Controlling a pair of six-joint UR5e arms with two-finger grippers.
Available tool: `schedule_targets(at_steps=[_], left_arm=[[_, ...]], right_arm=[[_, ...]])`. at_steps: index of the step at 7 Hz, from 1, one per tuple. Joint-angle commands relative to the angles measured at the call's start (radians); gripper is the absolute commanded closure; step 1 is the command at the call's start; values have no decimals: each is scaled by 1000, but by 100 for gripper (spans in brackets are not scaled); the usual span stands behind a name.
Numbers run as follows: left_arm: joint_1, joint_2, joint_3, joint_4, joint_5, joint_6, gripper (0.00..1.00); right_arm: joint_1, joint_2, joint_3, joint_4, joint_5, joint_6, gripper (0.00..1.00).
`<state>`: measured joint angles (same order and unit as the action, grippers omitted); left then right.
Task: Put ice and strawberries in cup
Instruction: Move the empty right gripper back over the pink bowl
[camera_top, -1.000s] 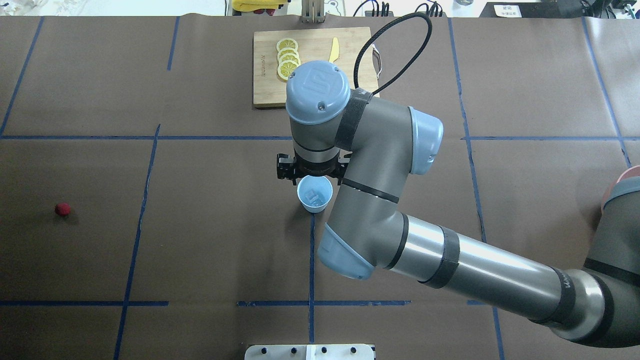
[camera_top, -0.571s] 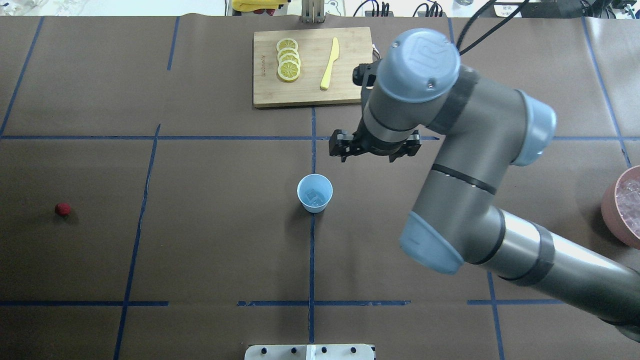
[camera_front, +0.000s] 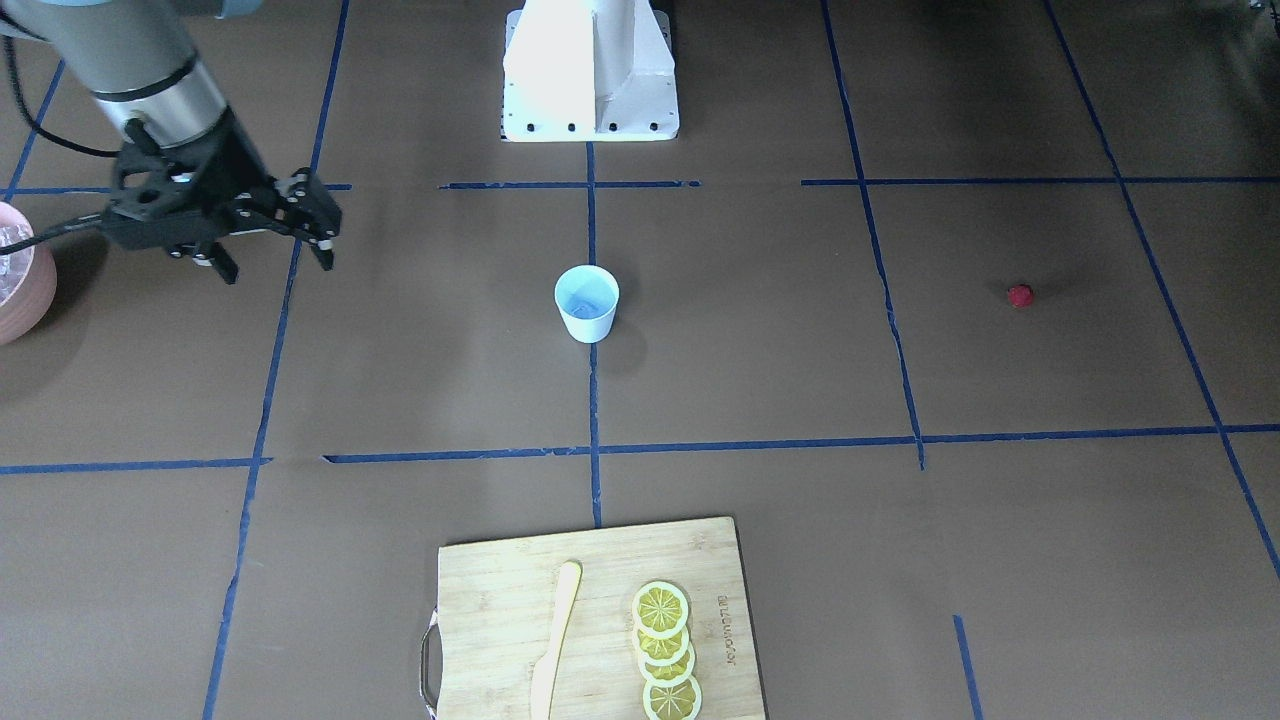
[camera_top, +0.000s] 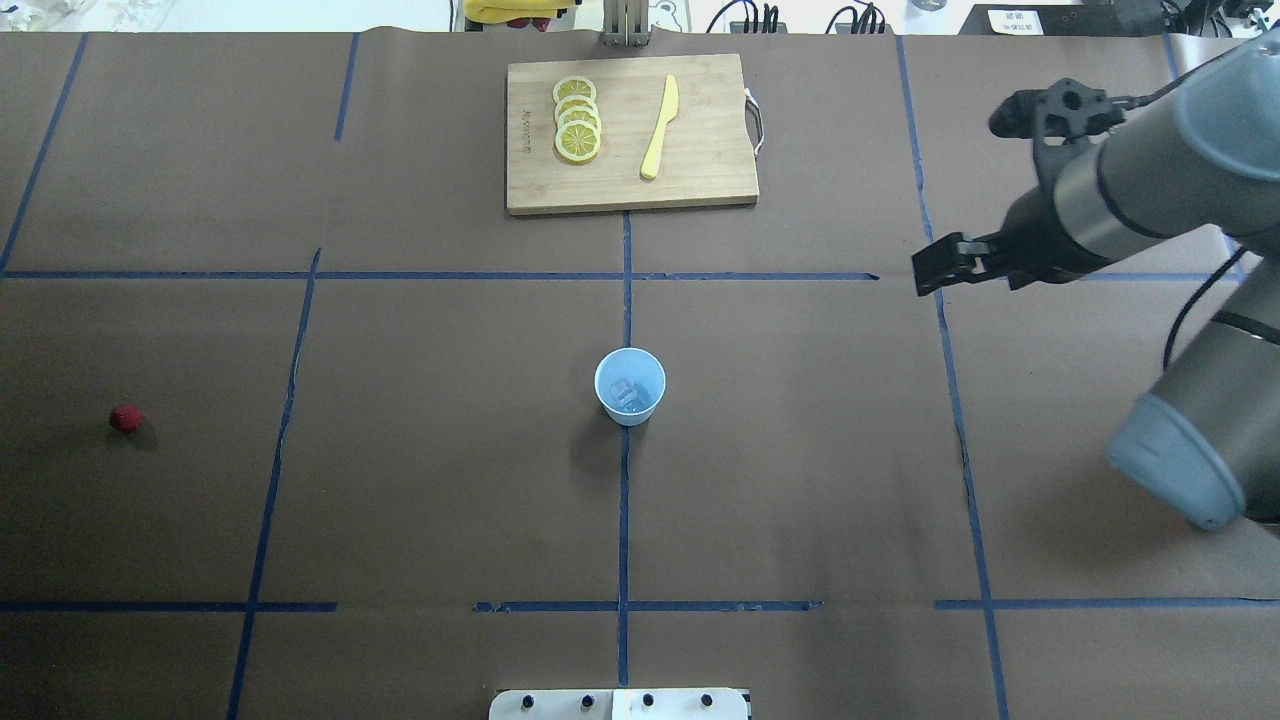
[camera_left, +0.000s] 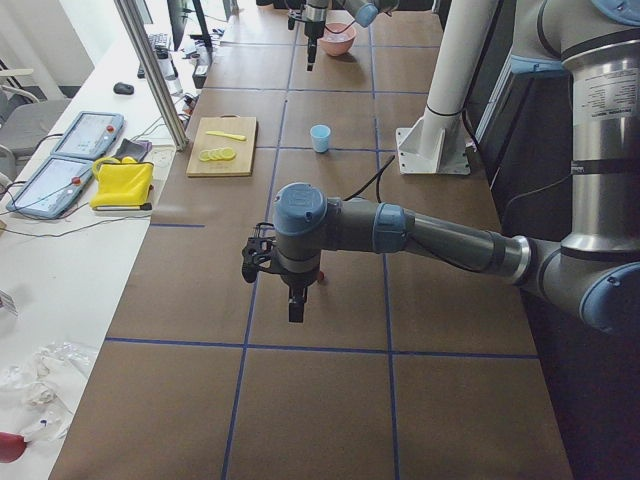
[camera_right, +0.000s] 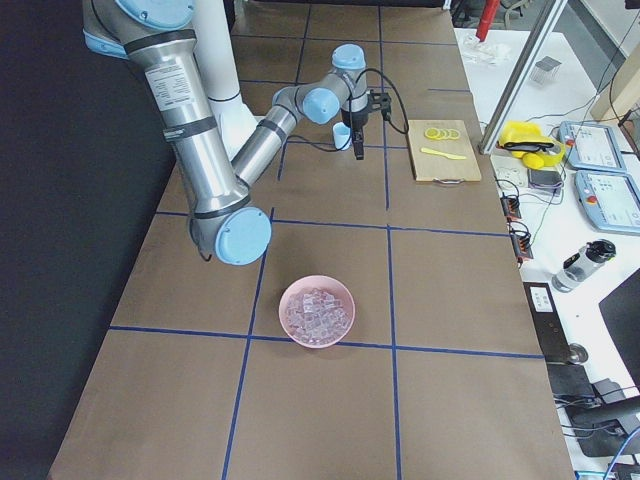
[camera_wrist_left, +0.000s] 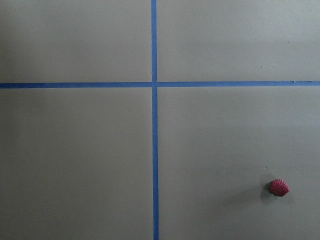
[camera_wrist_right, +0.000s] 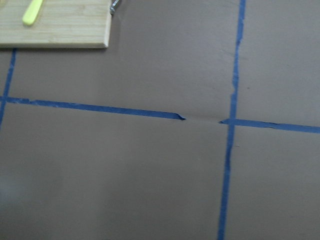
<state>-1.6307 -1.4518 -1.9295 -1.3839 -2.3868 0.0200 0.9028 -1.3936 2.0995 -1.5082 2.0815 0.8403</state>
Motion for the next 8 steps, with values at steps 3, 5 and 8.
schedule_targets(at_steps=[3, 5, 8], left_arm=[[0, 14, -20, 0, 0, 0, 0], [0, 16, -23, 0, 0, 0, 0], [0, 16, -31, 0, 0, 0, 0]], right_arm=[[203, -399, -6, 178, 121, -451, 1], [251, -485, -47, 198, 123, -539, 1], [254, -498, -163, 250, 121, -547, 1]])
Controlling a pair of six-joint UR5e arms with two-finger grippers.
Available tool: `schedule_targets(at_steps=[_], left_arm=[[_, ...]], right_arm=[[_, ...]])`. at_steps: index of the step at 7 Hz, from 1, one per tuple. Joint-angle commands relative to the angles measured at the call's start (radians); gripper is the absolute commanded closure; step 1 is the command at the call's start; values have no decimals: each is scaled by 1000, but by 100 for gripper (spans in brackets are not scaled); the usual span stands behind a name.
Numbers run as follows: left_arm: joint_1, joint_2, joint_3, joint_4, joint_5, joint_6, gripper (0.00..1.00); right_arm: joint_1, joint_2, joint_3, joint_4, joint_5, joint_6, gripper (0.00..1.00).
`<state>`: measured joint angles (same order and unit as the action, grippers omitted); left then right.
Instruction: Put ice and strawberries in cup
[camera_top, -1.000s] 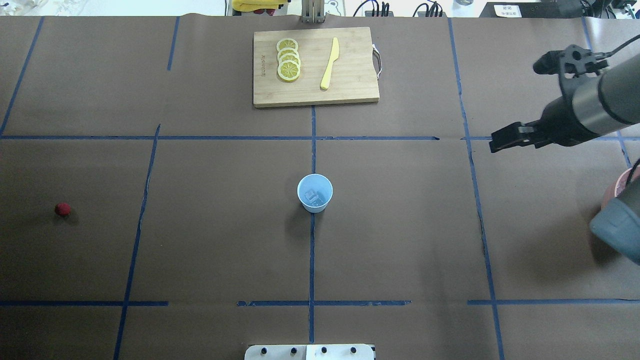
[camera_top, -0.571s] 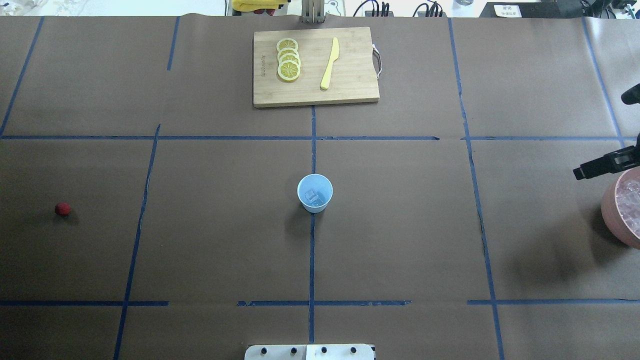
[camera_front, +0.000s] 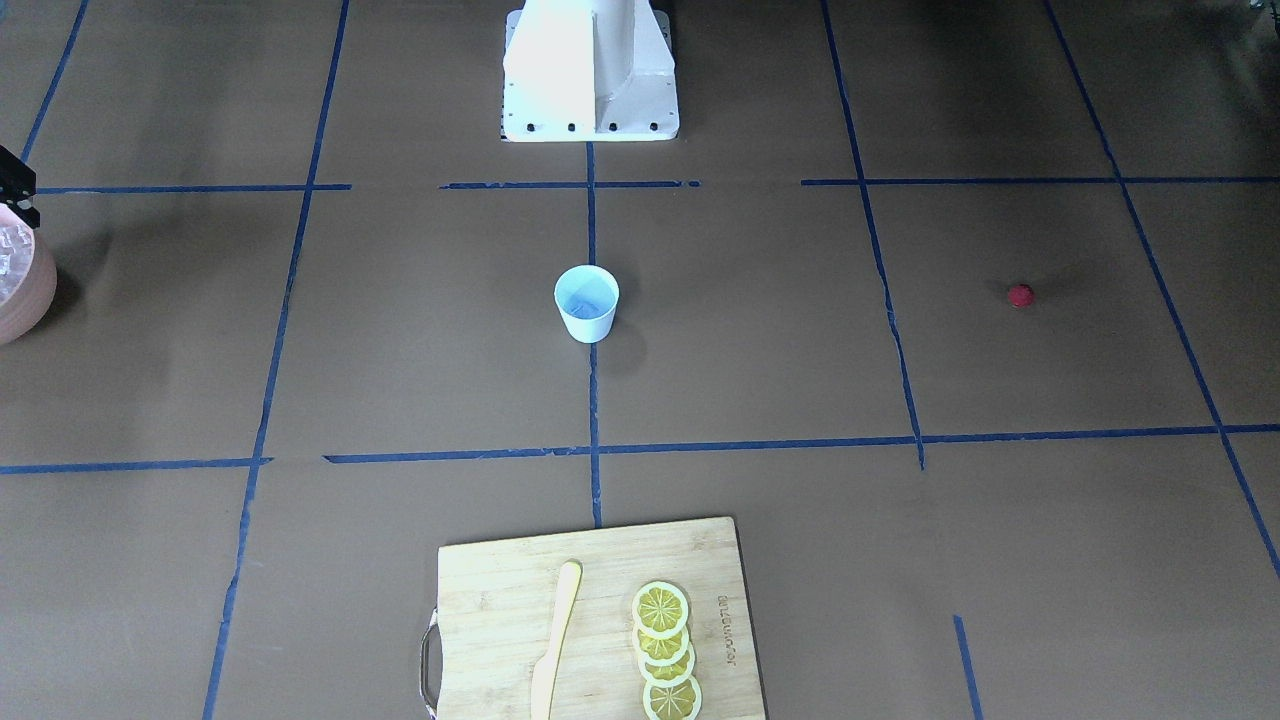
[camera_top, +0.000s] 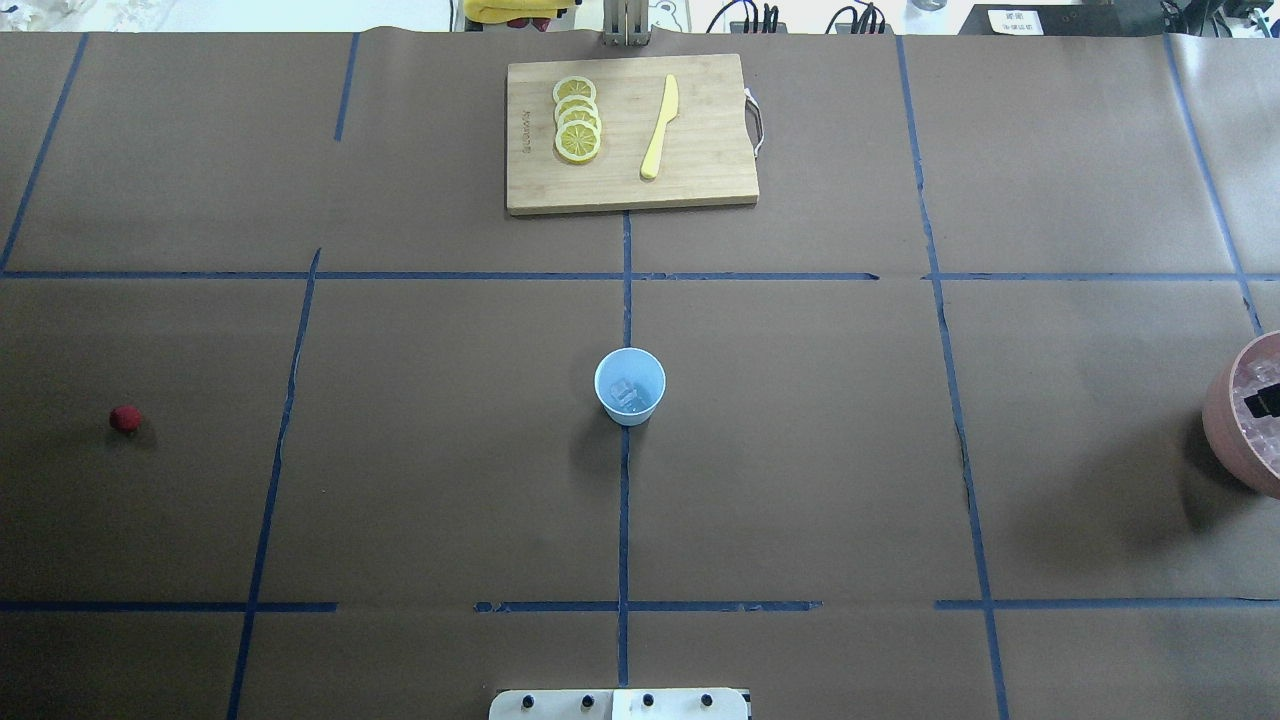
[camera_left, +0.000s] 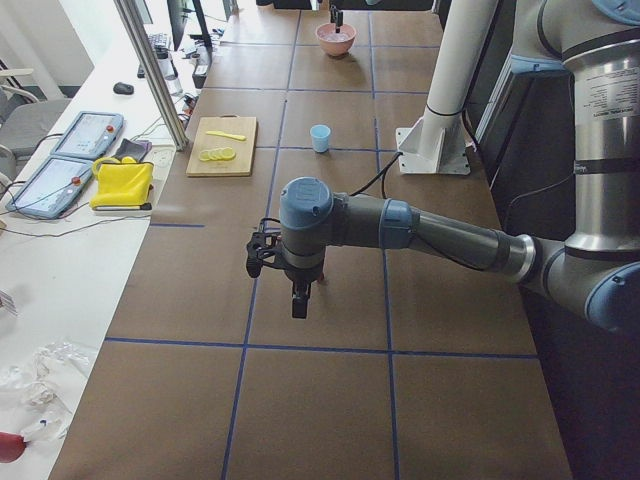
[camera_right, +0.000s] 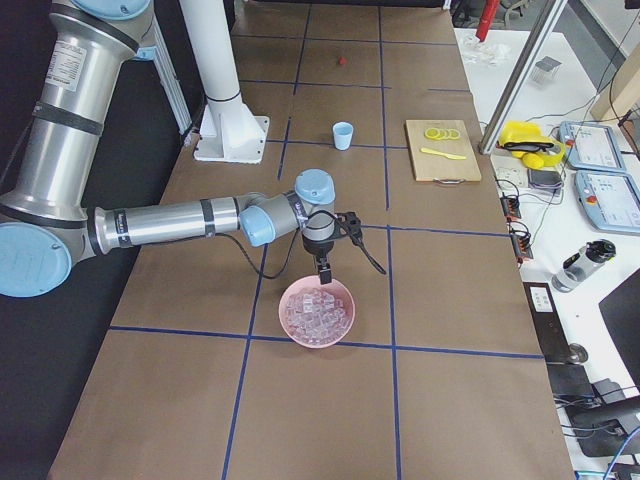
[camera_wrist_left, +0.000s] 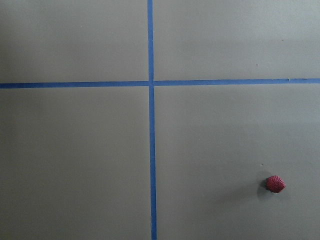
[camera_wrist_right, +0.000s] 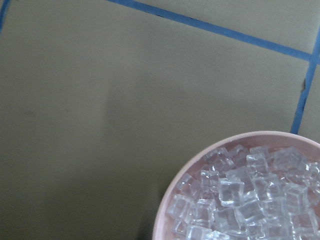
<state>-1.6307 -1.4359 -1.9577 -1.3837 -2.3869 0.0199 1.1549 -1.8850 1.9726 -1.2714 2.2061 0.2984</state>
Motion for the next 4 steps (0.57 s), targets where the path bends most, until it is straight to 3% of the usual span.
schedule_targets(at_steps=[1, 4], left_arm=[[0, 0, -9, 0, 0, 0, 0], [0, 0, -10, 0, 0, 0, 0]], right_arm=[[2, -6, -56, 14, -5, -5, 1], [6, -9, -105, 14, -42, -135, 11]])
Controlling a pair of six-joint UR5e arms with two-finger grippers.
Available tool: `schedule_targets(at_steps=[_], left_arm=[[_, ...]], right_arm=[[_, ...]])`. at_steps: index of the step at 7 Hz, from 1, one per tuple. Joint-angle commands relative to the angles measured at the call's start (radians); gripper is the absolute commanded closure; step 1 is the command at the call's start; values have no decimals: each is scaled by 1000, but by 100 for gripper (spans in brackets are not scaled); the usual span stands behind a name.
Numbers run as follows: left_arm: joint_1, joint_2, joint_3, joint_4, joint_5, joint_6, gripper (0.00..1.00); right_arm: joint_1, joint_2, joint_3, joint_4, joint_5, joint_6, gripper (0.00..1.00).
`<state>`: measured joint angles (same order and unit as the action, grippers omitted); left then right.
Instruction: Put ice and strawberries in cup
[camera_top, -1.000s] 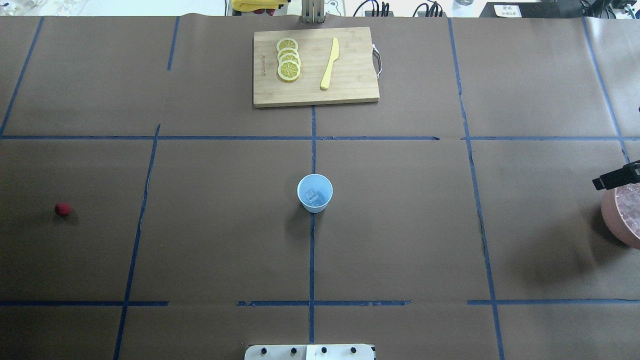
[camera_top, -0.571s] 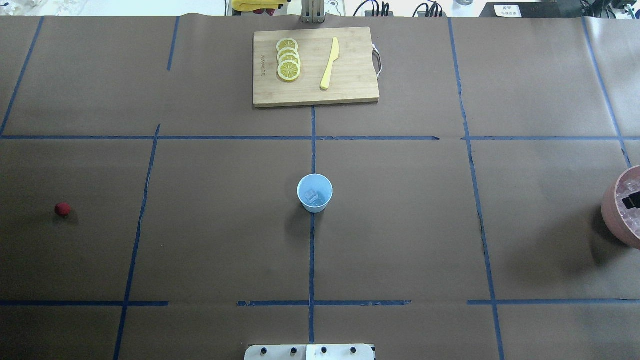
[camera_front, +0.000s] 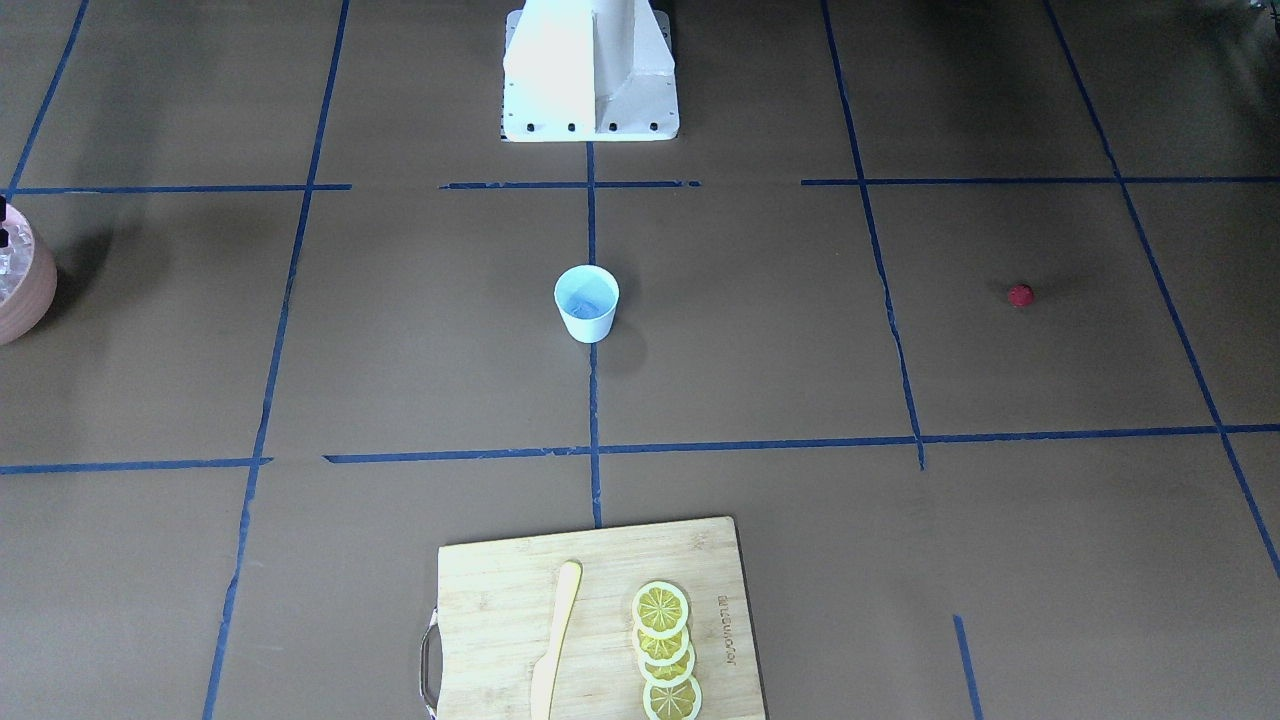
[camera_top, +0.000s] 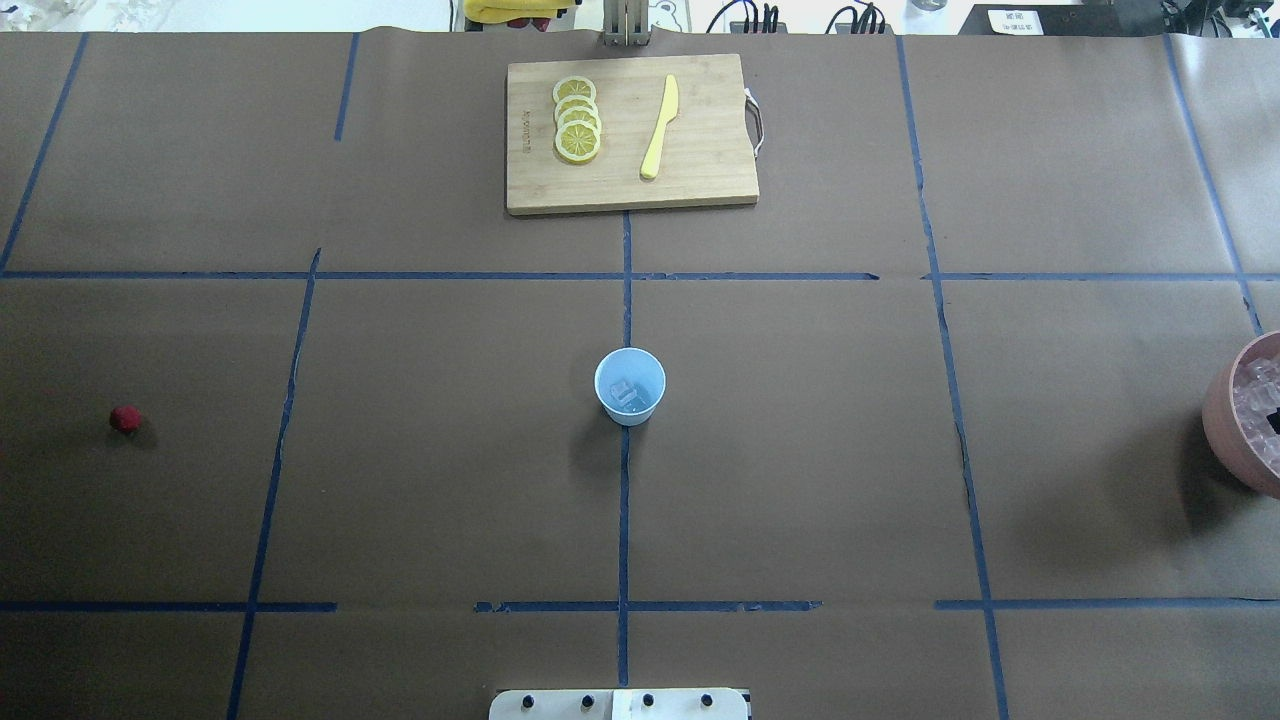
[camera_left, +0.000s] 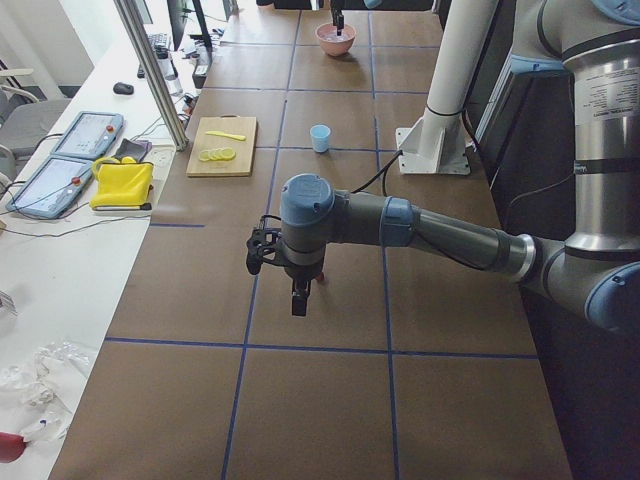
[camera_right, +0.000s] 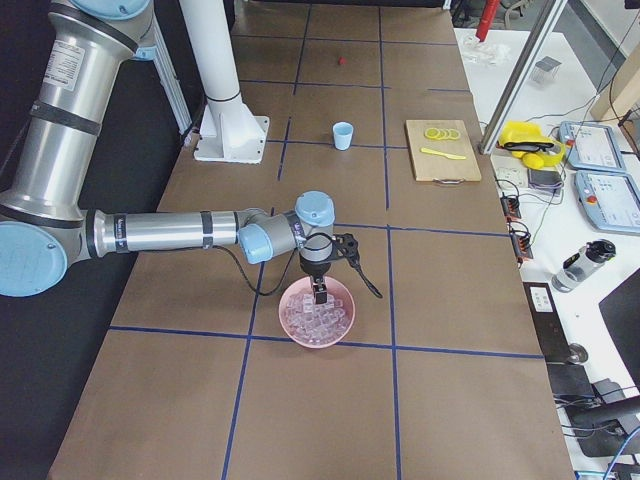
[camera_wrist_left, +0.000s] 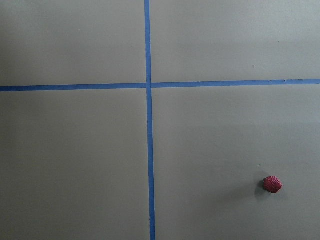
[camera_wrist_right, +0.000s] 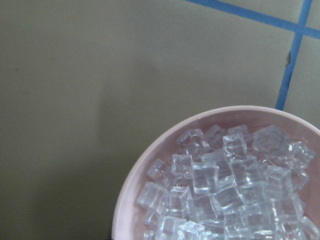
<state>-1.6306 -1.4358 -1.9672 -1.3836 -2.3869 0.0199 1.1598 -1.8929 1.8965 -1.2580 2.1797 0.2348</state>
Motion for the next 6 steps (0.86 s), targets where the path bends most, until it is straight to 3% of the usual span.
schedule_targets(at_steps=[1, 6], left_arm=[[0, 0, -2, 0, 0, 0, 0], [0, 15, -22, 0, 0, 0, 0]], right_arm=[[3, -6, -36, 0, -15, -77, 15], [1, -6, -56, -11, 2, -134, 24]])
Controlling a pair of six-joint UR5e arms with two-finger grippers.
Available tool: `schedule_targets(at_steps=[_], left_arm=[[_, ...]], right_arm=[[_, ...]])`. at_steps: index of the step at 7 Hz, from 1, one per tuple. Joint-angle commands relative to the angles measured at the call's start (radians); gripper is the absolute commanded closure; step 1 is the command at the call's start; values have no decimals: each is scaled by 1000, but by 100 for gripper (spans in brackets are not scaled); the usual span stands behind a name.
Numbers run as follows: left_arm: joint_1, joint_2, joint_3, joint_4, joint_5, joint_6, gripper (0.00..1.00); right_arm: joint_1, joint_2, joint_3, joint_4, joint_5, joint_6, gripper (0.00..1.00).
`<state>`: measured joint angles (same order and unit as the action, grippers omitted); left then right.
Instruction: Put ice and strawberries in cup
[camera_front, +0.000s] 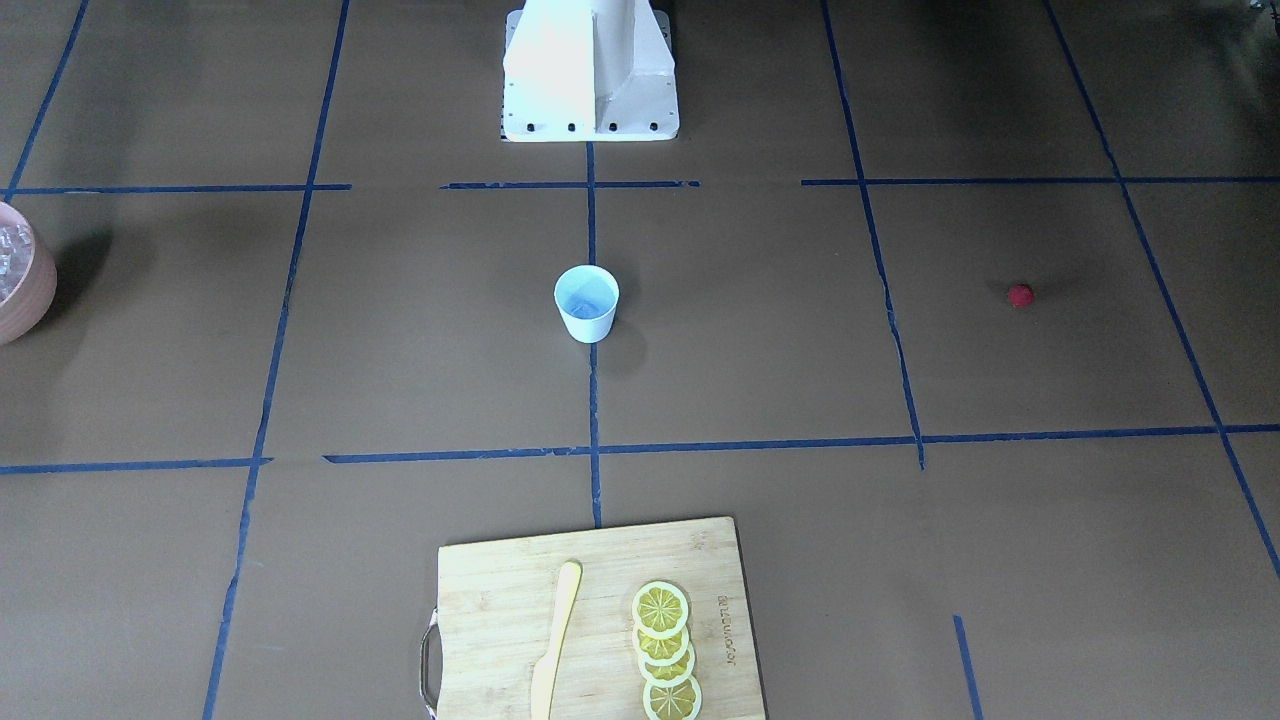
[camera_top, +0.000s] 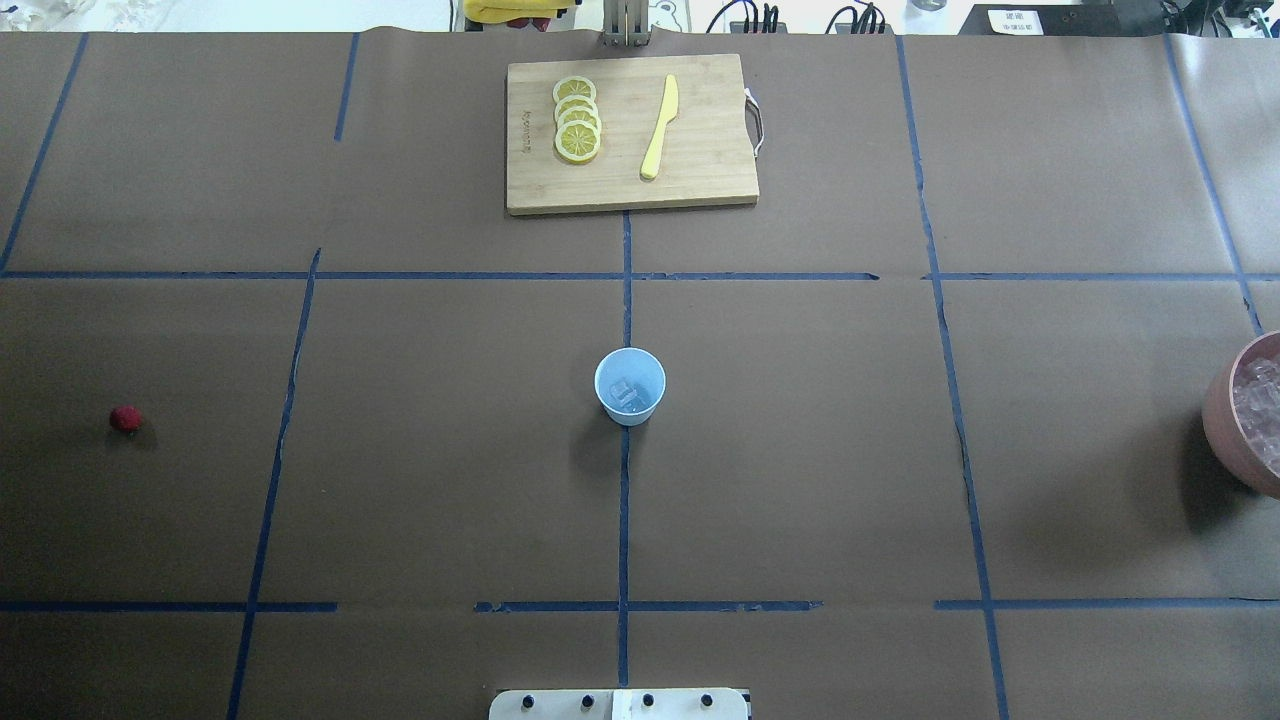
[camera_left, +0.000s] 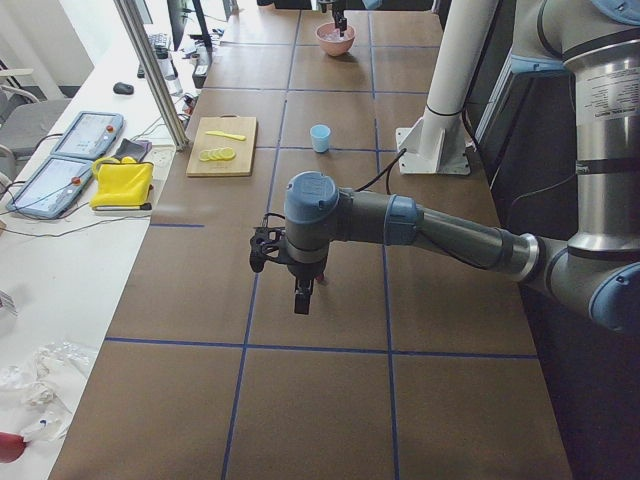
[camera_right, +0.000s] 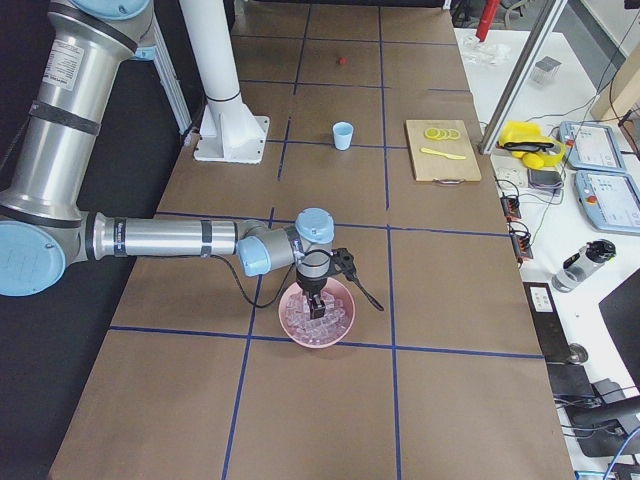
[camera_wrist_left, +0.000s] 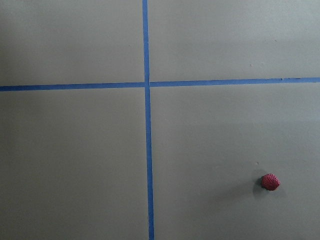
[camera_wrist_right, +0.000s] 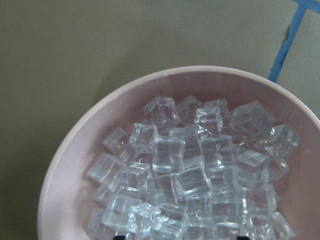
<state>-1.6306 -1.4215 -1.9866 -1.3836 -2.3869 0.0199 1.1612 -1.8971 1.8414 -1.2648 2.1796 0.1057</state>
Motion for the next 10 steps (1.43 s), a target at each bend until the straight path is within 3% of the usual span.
schedule_targets(at_steps=[1, 10], left_arm=[[0, 4, -8, 0, 0, 0, 0], [0, 9, -14, 0, 0, 0, 0]], right_arm=[[0, -2, -1, -5, 12, -4, 24], [-5, 3, -27, -5, 32, -4, 37]])
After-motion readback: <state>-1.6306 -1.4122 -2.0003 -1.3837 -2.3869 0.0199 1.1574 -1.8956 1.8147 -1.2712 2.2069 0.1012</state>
